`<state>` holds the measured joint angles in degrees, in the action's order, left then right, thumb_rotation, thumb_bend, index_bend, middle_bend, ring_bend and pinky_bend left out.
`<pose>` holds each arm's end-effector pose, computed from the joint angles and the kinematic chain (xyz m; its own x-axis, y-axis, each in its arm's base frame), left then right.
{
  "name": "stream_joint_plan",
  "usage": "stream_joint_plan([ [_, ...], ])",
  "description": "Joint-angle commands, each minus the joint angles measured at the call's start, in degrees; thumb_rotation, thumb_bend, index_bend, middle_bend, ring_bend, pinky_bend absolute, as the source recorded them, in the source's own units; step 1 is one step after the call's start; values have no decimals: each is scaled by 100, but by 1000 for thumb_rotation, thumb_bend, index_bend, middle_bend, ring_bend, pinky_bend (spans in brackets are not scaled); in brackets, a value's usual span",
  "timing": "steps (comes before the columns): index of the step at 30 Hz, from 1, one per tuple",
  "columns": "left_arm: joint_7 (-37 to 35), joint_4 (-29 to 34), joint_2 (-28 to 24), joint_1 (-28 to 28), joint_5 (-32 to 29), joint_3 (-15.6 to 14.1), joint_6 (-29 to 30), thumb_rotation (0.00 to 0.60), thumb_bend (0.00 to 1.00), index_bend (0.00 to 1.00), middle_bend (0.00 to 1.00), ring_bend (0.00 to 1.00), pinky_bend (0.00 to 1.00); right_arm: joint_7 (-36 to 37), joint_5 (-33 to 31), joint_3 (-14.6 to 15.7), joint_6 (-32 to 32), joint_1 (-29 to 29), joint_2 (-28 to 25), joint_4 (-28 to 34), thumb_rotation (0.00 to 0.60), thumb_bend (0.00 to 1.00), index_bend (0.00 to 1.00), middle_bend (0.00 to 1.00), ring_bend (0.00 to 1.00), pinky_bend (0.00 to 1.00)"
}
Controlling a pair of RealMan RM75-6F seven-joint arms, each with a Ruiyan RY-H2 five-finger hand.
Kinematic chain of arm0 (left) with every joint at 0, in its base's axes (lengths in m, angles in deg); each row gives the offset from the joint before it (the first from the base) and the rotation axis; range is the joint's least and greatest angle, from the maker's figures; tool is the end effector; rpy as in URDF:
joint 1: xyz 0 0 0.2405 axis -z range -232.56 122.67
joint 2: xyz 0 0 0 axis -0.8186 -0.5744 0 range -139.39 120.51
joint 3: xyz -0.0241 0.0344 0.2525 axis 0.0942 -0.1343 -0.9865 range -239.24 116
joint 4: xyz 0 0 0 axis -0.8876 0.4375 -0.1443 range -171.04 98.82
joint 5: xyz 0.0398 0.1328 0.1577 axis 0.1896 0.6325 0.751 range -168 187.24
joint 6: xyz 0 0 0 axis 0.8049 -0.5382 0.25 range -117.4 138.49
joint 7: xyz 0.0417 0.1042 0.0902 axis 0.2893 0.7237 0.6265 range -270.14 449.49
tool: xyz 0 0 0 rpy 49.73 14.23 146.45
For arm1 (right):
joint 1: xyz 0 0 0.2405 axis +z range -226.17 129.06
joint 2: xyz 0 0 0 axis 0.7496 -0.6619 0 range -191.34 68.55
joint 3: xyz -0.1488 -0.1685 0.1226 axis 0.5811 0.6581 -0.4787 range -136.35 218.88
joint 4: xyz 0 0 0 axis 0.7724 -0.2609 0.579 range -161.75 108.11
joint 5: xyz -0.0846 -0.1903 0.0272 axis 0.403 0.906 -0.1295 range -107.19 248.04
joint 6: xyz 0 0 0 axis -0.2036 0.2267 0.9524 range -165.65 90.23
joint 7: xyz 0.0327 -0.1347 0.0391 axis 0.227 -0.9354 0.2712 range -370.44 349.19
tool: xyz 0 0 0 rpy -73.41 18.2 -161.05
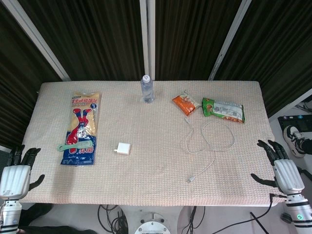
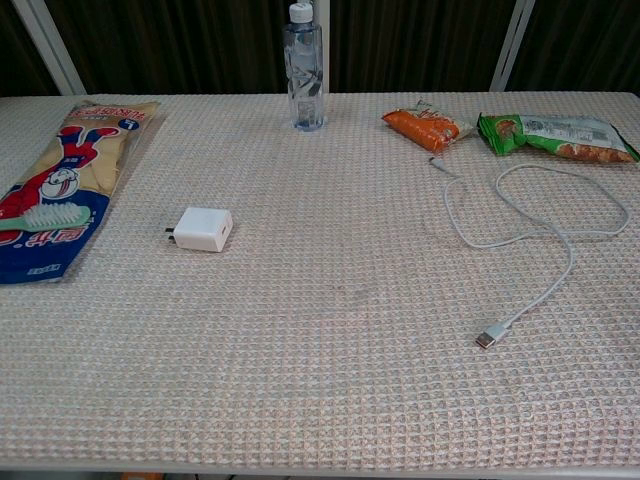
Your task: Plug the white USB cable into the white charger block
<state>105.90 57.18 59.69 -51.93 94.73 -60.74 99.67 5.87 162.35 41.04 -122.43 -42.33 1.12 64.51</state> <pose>-0.3060 0.1630 0.1352 0.5548 -0.0058 0.8320 0.8315 0.0374 -0.5542 -0.3034 -0.1782 0.1566 0.1780 -0.0751 0.9812 -0.9790 -0.1142 0.1689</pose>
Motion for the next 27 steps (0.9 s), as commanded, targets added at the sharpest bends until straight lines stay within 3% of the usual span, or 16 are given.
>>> stream_joint_plan([
  [1,-9,30,-14,23,-42,11,-79,600,167,165,159,1,0,16,18,5,39,24,17,2,600,65,28,153,8,46],
  [11,-253,48,6,17,78,39,-30,600,167,164,159,1,0,-198,623,33,277,418,-69,197,600,65,26,166,7,45],
  [13,-233,71,0,19,82,46,-35,600,167,164,159,1,0,-343,853,60,519,639,-85,318,600,65,27,173,8,46],
  [18,-194,134,-1,24,136,44,-31,600,166,165,159,1,0,-818,1284,184,1661,1379,19,630,600,107,160,241,9,45],
  [23,-187,168,-22,20,98,37,-85,600,166,164,159,1,0,-1496,1207,185,2678,1910,290,667,600,160,281,280,10,45],
  [27,-210,187,-39,18,58,46,-120,600,166,165,159,1,0,-2084,1078,186,3134,2128,567,535,600,223,315,287,10,45],
])
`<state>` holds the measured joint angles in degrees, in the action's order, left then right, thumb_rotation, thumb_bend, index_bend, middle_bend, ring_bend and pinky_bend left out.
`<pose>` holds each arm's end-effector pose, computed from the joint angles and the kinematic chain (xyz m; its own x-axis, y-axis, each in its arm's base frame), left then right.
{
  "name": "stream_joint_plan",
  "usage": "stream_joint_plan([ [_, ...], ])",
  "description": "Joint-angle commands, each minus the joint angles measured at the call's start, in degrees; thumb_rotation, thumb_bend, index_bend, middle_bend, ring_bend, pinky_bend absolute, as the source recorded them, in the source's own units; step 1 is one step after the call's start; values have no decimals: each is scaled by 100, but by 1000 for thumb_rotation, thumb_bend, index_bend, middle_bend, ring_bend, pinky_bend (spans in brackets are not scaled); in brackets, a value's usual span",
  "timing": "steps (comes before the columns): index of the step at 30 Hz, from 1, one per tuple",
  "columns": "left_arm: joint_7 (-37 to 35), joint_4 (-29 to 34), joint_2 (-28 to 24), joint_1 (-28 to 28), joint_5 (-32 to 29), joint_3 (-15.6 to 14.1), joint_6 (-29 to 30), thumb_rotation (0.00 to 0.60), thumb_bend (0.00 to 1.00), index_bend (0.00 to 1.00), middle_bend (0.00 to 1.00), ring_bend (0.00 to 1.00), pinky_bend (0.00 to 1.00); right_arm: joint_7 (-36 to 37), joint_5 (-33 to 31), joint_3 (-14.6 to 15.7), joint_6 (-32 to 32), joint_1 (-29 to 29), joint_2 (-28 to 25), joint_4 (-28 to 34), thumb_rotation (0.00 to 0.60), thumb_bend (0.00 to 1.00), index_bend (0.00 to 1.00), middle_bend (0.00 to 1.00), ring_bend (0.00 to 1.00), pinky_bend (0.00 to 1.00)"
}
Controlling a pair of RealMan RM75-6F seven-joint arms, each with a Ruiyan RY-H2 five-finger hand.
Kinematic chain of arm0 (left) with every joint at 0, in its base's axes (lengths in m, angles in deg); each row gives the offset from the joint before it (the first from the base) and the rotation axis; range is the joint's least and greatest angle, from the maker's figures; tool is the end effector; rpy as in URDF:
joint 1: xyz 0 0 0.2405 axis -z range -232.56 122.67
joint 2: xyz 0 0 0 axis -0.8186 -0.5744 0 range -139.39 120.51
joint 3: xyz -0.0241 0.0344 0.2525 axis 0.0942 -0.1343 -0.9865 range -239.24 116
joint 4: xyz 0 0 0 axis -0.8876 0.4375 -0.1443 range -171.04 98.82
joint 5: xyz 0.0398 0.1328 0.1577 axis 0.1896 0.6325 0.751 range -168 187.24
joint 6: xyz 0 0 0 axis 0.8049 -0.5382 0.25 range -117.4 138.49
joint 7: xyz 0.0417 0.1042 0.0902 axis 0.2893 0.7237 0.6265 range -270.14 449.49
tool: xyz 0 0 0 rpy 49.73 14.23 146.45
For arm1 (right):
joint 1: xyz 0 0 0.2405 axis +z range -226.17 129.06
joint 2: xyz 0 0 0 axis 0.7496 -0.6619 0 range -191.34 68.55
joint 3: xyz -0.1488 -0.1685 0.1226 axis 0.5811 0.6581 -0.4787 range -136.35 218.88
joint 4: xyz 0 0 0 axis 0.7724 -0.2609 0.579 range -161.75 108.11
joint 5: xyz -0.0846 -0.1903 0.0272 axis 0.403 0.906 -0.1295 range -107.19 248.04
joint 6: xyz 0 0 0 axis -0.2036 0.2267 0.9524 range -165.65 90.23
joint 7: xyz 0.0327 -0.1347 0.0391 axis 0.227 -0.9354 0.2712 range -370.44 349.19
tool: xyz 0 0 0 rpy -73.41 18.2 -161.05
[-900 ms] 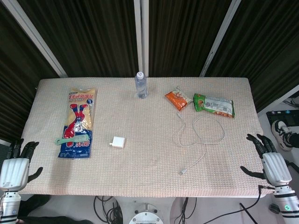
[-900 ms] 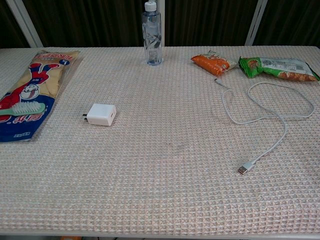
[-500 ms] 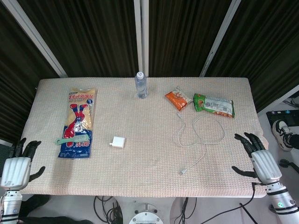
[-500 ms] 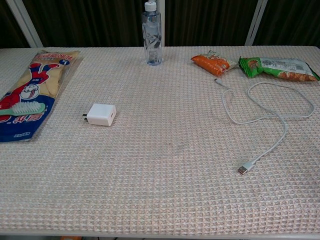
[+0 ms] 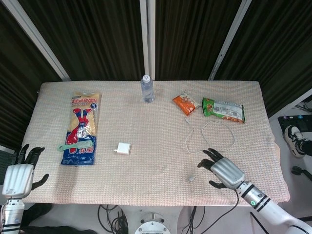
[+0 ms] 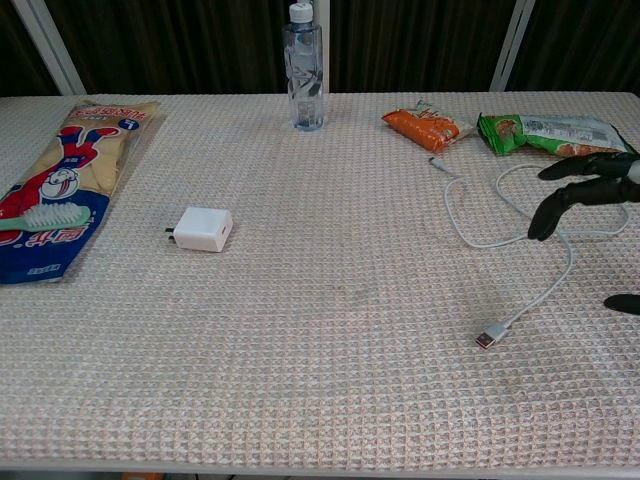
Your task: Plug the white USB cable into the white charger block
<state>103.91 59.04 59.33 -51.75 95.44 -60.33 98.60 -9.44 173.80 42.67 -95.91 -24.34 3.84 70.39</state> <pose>-0.2983 0.1652 0.1327 0.5028 0.0005 0.8644 0.8643 0.0177 -0.5027 -0.2211 -0.2224 0.0640 0.5379 -0.3481 0.7678 -0.7658 -0.5826 0.2723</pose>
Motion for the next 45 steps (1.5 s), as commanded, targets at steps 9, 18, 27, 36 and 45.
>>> stream_joint_plan([
  [9,-25,-1,11,22,-76,-7,-139,600,167,165,154,1,0,-1628,-137,77,706,479,763,-376,600,287,385,314,15,44],
  [18,-73,-18,-1,44,-116,-8,-229,600,167,165,154,1,0,-1876,-349,112,898,646,1016,-465,600,327,389,316,16,44],
  [27,-161,-69,3,34,-139,-31,-276,600,167,165,153,1,0,-1979,-483,154,777,677,1187,-543,600,327,428,318,16,34],
  [36,-276,-153,13,36,-143,-46,-322,600,167,164,152,1,0,-2312,-586,231,522,561,1327,-591,600,327,443,318,16,6],
  [45,-375,-258,40,38,-152,-44,-347,600,166,164,144,1,0,-2593,-654,313,260,402,1472,-634,600,327,444,318,16,0],
])
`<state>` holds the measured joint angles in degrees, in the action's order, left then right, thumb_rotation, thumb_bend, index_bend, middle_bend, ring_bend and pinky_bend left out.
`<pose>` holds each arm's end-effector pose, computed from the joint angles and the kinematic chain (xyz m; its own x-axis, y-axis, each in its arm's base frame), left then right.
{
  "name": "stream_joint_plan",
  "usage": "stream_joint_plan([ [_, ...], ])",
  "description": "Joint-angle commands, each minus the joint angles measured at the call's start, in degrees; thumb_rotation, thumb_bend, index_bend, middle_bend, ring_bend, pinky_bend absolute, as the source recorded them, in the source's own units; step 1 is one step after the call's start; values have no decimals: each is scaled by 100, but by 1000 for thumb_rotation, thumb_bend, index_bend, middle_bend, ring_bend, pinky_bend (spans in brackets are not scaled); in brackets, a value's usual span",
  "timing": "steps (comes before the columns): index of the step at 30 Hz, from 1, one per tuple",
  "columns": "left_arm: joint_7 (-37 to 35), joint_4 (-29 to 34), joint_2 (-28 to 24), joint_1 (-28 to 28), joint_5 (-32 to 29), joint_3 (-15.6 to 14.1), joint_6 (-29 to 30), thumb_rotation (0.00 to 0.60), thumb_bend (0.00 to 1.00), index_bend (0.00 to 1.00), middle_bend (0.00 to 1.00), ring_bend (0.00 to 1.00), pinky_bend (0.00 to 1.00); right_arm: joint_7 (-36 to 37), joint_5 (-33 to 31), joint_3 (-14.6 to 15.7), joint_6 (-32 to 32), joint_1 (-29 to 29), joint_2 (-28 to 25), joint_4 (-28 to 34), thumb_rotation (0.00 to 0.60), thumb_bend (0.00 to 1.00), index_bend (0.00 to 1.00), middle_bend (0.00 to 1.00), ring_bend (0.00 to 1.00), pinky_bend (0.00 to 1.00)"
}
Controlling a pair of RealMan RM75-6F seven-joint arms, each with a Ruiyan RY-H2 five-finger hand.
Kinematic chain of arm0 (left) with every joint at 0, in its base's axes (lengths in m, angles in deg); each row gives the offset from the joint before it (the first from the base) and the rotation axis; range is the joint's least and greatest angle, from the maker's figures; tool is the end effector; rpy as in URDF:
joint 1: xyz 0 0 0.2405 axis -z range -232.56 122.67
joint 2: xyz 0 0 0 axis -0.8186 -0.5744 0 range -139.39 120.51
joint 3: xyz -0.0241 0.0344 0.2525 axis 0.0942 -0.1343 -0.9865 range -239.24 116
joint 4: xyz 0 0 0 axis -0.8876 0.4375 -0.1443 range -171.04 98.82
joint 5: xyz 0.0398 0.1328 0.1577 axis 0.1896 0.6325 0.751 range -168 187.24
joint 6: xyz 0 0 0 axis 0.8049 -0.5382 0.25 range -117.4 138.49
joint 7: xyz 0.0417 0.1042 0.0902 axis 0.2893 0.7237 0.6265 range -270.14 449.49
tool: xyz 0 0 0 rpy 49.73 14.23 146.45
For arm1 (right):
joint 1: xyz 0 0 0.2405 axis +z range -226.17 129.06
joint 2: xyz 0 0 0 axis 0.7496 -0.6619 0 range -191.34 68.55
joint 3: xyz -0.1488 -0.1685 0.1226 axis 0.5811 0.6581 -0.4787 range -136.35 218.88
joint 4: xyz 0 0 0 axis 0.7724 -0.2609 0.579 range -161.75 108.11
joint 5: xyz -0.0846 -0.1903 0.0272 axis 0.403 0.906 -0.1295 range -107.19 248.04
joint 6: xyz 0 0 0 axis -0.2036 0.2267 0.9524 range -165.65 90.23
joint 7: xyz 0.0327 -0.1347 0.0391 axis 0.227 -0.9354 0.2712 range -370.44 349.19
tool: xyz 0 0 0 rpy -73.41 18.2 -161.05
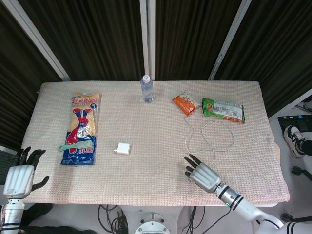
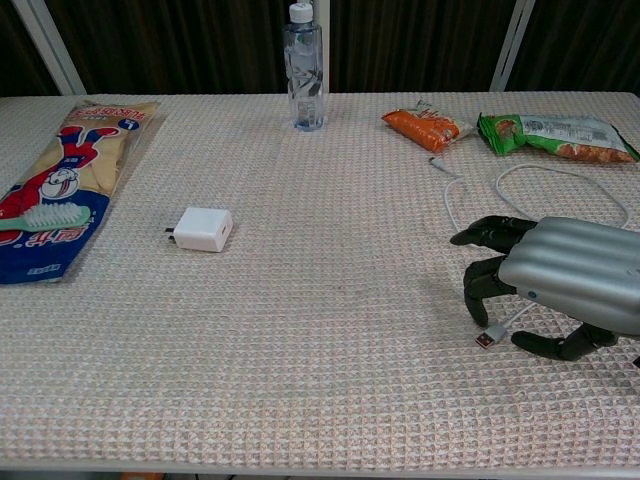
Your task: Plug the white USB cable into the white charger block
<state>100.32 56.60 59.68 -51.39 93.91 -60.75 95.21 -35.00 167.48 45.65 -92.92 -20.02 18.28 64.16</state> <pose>-0.3119 0.1657 0.1260 0.4766 0.0649 0.8767 0.8773 0.0284 -0.4790 -0.2064 -0.2200 -0.0123 0.7602 -0.1803 0.6242 -0.5381 -0.7130 0.4494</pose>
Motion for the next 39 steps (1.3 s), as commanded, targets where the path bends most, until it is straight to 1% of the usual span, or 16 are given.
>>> stream_joint_plan([
  [1,-27,-26,9,5,2,-1,-13,600,167,164,144,1,0,-51,-32,21,-53,-40,39,-13,600,327,445,318,16,0],
  [18,-220,-206,48,0,-12,-5,-48,600,167,164,144,1,0,-236,-197,21,-191,-93,224,-71,600,329,492,319,23,0],
  [26,-300,-279,59,-16,-18,-8,-43,600,167,164,144,1,0,-283,-237,12,-269,-112,290,-65,600,350,525,319,38,0],
  [31,-325,-304,56,-23,-11,-7,-31,600,167,163,144,1,0,-96,-146,0,-538,-181,342,-128,600,368,550,339,79,0],
  [39,-184,-203,-19,54,47,19,-78,600,168,161,143,1,0,612,64,-137,-1456,-448,521,-468,600,368,563,397,153,0],
])
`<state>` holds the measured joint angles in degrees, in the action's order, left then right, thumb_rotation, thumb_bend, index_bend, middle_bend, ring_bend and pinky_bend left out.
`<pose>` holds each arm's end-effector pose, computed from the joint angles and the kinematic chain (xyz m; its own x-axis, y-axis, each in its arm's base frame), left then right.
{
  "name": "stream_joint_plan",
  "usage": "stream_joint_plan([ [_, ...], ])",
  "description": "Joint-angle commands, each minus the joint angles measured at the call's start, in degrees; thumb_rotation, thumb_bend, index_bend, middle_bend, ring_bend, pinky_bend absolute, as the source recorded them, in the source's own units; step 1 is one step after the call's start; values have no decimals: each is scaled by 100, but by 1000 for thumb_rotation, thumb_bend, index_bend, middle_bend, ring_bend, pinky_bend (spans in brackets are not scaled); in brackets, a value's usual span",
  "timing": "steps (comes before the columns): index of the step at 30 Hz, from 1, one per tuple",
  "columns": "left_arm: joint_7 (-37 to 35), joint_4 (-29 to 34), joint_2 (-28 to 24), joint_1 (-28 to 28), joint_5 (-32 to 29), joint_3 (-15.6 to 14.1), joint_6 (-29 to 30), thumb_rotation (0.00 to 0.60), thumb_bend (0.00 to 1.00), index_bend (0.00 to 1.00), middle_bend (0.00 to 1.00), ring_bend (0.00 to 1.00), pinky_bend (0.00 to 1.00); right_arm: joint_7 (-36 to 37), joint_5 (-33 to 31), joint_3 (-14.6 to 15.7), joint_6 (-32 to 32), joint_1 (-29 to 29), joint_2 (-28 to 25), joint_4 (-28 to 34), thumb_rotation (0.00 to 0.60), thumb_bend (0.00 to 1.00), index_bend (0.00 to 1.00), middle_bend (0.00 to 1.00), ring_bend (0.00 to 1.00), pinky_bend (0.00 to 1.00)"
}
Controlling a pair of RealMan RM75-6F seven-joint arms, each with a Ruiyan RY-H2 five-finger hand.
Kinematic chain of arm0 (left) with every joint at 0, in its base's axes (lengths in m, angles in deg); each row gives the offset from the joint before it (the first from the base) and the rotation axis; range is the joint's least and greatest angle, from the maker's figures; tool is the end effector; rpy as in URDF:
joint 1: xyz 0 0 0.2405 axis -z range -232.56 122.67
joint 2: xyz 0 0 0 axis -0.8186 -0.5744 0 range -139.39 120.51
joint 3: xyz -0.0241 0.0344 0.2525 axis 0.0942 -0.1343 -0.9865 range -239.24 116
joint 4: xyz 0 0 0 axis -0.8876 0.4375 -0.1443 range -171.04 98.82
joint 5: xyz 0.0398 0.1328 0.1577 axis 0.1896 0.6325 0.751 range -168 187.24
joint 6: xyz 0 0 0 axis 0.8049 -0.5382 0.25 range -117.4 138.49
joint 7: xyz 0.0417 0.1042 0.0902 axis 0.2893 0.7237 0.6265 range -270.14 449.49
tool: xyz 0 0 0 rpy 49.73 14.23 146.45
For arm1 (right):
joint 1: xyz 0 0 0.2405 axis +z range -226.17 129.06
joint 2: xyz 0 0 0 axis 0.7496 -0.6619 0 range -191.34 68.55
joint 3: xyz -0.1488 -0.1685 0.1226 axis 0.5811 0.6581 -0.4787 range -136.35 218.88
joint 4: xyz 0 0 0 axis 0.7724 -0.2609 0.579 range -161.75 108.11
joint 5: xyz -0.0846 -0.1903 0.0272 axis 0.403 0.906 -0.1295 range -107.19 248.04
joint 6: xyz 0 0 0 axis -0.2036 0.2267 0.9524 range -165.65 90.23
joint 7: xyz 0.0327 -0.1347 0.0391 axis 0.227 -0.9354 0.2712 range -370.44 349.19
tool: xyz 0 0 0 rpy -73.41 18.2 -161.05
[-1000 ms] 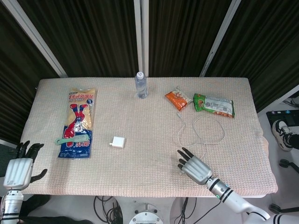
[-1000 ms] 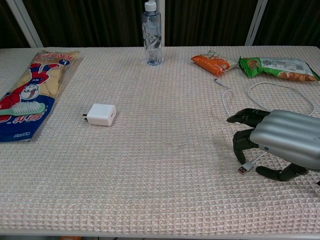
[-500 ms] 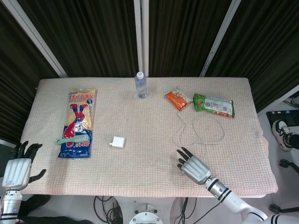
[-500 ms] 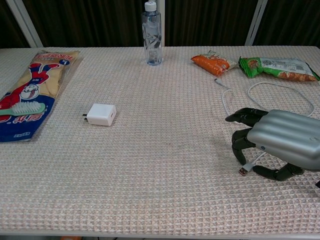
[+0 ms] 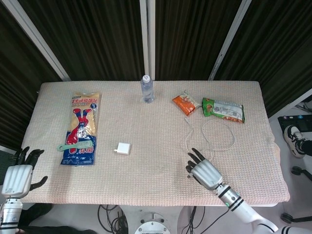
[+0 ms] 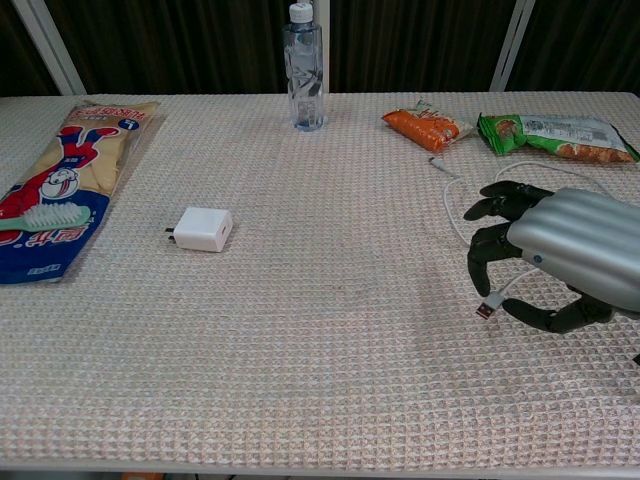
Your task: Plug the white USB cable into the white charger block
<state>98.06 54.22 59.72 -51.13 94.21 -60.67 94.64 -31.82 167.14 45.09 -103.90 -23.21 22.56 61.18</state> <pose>-0.3193 0.1679 0.1280 0.4779 0.0670 0.8759 0.8769 0.0224 -0.4802 -0.2027 -0.2207 -0.0083 0.6317 -0.1287 0.7644 -0.6544 -0.6172 0.4369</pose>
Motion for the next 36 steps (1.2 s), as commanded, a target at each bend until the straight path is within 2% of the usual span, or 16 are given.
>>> stream_joint_plan([
  [1,71,57,-35,45,23,16,-36,600,168,162,142,1,0,393,122,-106,-481,-162,121,-224,600,368,564,411,170,0],
  [6,277,208,-116,191,76,59,-166,600,168,161,141,0,0,938,174,-260,-1025,-300,271,-517,600,373,565,461,237,0],
  [14,678,481,-298,599,110,209,-581,600,168,154,135,0,0,1375,106,-463,-1418,-391,391,-805,600,404,576,507,284,0],
  [17,764,562,-358,863,107,293,-891,600,167,153,133,0,0,1466,40,-561,-1490,-395,407,-869,600,407,582,510,288,0],
  [22,597,576,-341,1483,-18,458,-1744,600,167,154,133,0,0,1454,-22,-753,-1604,-361,348,-912,600,408,584,510,288,0],
  [26,451,420,-97,2061,-248,646,-2494,600,167,159,132,0,0,1342,-42,-950,-1676,-283,202,-787,600,406,585,510,288,0],
  [30,393,146,392,2622,-612,807,-3201,600,166,167,138,1,0,1202,-85,-1173,-1810,-241,-4,-584,600,406,585,509,288,0],
  [36,488,-443,1112,3163,-1096,931,-3725,600,166,185,151,1,0,1099,-174,-1354,-1956,-269,-300,-319,600,406,587,507,288,0],
])
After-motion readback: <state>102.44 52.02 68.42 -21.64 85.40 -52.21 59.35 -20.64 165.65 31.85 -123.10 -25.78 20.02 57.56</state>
